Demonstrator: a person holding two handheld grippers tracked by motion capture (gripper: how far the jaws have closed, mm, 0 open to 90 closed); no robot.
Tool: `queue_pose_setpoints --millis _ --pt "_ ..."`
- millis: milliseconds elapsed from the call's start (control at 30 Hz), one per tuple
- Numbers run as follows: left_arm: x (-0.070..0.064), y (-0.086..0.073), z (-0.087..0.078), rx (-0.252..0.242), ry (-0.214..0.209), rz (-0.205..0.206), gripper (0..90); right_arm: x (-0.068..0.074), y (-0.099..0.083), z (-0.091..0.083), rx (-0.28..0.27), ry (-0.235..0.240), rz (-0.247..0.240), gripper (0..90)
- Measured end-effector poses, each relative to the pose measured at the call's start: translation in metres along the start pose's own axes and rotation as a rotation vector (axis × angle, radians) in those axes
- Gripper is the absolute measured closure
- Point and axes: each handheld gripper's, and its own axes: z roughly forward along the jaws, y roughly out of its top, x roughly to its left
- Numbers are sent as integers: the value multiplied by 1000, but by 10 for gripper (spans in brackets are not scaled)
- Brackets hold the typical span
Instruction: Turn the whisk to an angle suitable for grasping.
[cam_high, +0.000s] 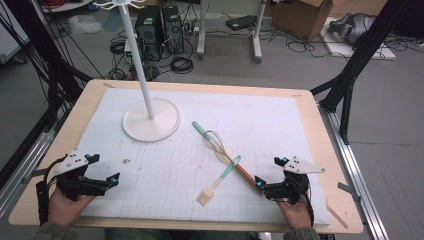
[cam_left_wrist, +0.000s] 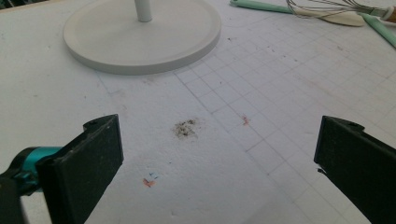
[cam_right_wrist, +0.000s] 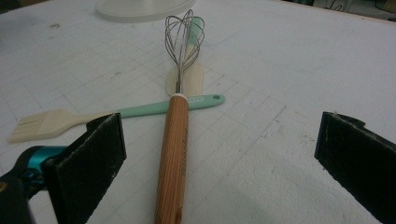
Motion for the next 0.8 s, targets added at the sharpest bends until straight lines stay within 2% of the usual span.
queue_pose_setpoints --millis 800 --pt "-4 0 1 4 -17 18 17 5 1 -4 0 -11 -7 5"
